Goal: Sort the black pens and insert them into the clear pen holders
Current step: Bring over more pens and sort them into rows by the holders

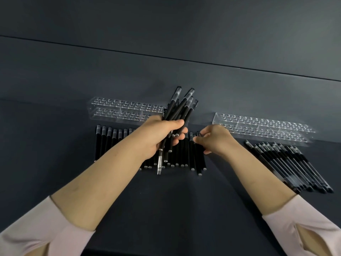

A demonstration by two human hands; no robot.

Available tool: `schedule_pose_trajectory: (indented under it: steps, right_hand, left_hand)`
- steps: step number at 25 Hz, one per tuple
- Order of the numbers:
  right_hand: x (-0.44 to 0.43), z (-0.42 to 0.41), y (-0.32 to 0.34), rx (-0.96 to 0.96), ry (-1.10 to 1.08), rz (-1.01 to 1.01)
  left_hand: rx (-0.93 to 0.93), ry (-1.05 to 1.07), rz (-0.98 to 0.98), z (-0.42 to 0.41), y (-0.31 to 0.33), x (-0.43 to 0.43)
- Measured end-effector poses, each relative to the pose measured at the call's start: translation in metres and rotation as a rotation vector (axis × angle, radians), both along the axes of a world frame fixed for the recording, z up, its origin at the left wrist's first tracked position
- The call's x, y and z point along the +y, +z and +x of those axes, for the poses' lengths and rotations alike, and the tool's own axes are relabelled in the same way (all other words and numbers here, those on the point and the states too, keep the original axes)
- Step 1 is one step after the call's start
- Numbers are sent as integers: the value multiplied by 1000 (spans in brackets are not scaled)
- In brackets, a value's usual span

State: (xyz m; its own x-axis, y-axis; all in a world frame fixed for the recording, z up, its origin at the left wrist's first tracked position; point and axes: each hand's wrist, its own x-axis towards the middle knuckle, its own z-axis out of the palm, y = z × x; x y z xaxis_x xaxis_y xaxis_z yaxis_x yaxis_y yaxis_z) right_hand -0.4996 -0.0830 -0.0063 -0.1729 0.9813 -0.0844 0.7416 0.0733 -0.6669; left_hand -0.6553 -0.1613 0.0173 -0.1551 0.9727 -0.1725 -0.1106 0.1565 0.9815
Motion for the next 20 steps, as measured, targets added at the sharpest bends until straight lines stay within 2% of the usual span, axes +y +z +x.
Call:
schedule_pose_trajectory:
  steps: [4, 8, 10, 13, 14, 20]
  right_hand:
    - [-1, 2, -3, 59, 8, 7]
    - [2, 5, -3, 201, -37, 20]
    - [1, 5, 0, 357, -49, 36]
    - [-6, 4, 12, 782, 8, -130]
    - [-9, 4, 15, 859, 33, -173]
    - [-9, 3, 15, 1097, -4, -253]
  left_hand:
    - [-22, -11, -9, 3, 1, -1]
    - [-22, -40, -32, 6, 0, -3]
    - [-37, -51, -37, 7, 0, -3]
    - [-42, -81, -44, 8, 0, -5]
    - [-30, -94, -47, 9, 1, -6]
    - [20, -116, 1, 14, 0, -9]
